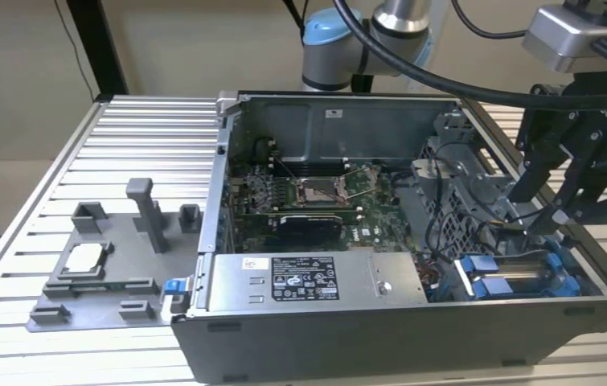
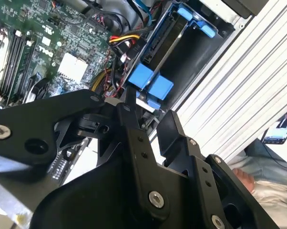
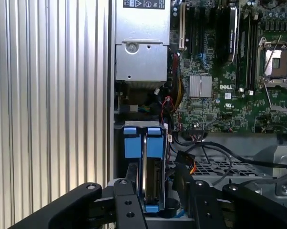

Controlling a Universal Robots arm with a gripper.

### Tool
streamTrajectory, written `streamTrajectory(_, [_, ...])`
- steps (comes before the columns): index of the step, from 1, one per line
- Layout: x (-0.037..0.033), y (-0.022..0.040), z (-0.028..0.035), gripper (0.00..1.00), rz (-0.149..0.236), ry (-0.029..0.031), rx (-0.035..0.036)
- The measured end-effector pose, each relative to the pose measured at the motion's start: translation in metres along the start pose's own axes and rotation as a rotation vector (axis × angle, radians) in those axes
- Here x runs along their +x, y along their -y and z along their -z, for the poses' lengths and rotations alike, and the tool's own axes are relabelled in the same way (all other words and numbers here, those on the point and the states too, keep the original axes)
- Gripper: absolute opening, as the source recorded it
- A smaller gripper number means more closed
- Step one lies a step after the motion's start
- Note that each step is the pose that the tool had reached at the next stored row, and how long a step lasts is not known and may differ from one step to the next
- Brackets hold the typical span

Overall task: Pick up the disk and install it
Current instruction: 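Insert the disk into the insertion slot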

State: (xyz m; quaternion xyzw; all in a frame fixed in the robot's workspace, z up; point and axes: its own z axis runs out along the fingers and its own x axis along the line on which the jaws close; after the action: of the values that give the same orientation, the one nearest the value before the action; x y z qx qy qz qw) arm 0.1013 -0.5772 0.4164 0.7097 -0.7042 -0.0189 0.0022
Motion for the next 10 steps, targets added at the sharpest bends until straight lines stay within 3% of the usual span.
streamTrajectory(10, [-0.0001, 0.0, -0.0007, 1.0, 0.0, 0.0001, 0.0015])
